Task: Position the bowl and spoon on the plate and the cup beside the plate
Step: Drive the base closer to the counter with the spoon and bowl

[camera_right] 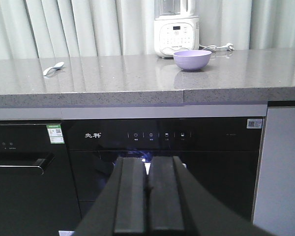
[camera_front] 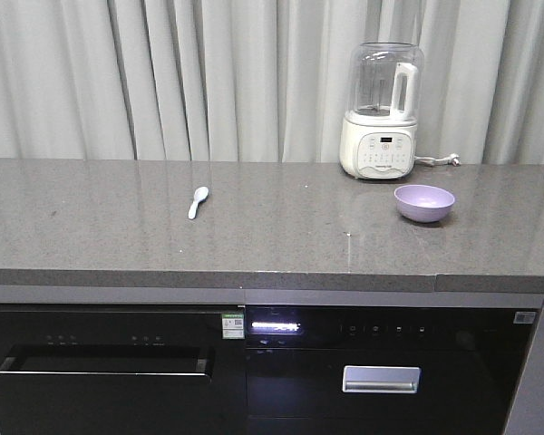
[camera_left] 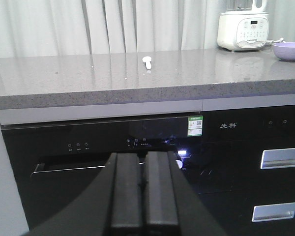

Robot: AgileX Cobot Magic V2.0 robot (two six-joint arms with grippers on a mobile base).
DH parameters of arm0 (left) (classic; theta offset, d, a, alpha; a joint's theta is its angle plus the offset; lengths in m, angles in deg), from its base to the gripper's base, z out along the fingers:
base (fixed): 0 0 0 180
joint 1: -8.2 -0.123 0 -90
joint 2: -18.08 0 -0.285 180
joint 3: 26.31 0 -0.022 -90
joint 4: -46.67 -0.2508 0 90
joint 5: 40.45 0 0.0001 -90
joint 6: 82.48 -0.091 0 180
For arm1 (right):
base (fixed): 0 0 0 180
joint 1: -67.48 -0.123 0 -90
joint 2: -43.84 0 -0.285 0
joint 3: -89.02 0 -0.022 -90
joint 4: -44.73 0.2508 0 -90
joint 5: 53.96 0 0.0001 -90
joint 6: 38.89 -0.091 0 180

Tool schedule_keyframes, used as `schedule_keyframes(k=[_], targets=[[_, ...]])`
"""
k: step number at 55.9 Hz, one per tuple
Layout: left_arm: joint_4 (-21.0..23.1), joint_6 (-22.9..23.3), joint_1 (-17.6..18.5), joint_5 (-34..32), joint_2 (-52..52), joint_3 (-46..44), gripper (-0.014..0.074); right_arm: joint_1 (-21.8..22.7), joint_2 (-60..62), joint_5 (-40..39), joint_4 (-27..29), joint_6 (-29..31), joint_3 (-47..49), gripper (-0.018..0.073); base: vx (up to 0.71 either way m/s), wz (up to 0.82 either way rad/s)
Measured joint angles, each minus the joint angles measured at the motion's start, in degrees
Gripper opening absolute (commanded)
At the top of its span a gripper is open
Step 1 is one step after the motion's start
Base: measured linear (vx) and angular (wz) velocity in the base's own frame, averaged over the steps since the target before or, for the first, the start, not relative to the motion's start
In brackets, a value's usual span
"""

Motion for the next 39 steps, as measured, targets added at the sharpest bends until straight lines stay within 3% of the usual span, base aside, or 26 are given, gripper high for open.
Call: schedule_keyframes(k=[39], targets=[[0.0, 0.0, 0.0, 0.0, 0.0, 0.0, -0.0003, 0.0, 0.0, 0.0, 0.0, 0.0, 0.0, -0.0008, 0.01, 0.0]])
